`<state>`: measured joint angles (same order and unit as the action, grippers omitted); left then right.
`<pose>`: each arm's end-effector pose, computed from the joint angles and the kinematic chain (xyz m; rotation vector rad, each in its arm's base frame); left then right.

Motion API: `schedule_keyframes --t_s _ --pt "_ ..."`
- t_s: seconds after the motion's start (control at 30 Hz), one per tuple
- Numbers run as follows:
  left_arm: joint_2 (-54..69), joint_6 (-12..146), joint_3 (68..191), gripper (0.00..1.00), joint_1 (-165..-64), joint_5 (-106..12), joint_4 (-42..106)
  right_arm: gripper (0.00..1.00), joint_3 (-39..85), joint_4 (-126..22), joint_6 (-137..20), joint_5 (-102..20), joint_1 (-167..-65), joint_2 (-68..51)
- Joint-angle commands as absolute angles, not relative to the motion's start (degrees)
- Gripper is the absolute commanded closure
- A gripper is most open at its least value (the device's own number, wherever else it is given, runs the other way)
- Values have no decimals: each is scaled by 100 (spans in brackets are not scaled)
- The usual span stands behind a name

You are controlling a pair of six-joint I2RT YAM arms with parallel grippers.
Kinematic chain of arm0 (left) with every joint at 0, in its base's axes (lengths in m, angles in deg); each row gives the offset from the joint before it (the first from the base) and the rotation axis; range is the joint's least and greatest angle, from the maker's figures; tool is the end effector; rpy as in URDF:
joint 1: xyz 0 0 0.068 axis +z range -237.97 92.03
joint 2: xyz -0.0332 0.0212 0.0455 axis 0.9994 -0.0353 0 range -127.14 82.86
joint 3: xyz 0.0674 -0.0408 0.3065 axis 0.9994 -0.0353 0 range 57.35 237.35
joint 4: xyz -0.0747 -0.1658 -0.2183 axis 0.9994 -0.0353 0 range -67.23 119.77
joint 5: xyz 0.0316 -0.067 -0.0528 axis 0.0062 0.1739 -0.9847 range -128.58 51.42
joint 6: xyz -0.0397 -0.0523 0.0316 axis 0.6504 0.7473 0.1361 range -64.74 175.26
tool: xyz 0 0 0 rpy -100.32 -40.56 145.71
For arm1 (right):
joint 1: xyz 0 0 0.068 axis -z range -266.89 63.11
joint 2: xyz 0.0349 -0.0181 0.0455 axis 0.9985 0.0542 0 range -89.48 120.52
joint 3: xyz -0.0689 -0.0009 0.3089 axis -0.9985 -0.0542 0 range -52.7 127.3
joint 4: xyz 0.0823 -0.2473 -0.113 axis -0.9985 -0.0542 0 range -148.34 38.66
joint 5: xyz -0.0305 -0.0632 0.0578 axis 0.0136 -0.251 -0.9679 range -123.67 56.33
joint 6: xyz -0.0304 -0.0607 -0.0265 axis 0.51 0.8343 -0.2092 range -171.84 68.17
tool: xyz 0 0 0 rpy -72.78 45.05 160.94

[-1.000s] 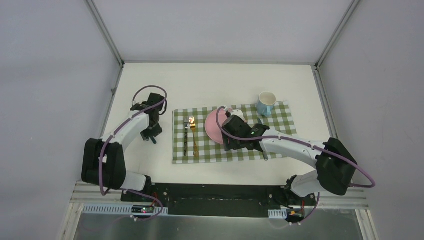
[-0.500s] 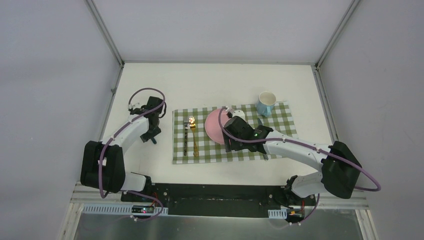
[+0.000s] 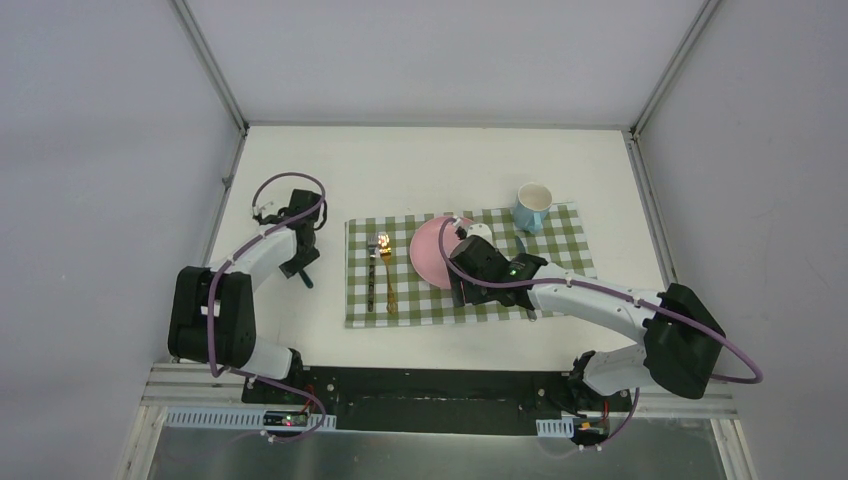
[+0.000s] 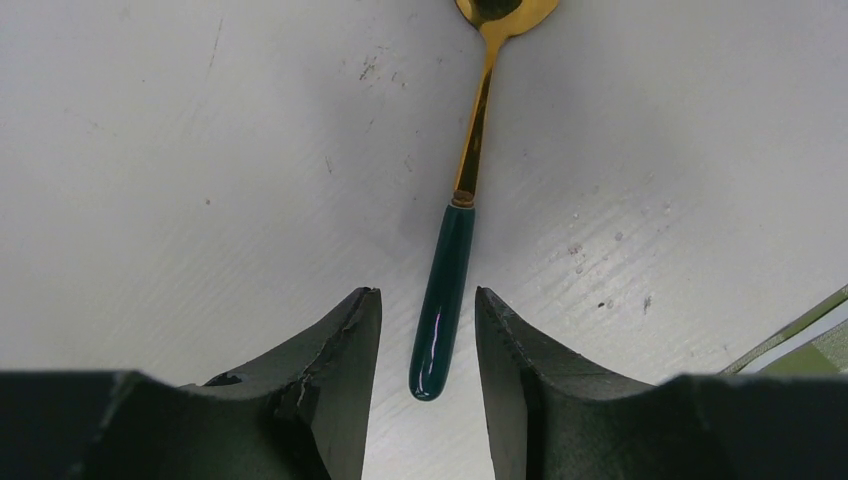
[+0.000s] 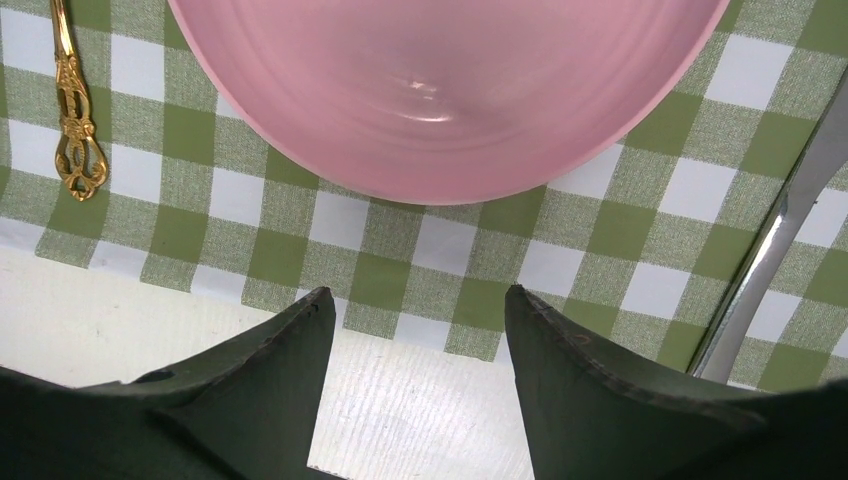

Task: Set the dinner table for one person
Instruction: Pick up the spoon from the corner of the board.

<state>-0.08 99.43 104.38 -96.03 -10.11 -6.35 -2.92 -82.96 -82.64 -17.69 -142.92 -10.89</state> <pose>0.2759 -0.0098 0.1898 -0.9107 2.4551 0.4140 0.1753 0.2301 0.2242 -0.4686 2.5313 0.2044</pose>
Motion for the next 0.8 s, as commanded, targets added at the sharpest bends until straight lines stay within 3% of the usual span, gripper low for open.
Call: schedule_keyframes --t_s 0.0,0.6,0.7,0.77 --pt "-30 9912 10416 59 -9426 -859 -360 33 -321 -8167 -8286 -1750 -14319 -1232" --pt "-827 9711 10826 62 -8912 -2051 229 33 -301 -8188 -8314 -1795 -14323 -1167" --pt "-864 9706 10845 72 -8883 -2192 324 33 -337 -8193 -8320 -1757 -14323 -1202" --pt "-864 9689 10824 89 -8868 -2315 380 33 -361 -8176 -8317 -1773 -14323 -1192"
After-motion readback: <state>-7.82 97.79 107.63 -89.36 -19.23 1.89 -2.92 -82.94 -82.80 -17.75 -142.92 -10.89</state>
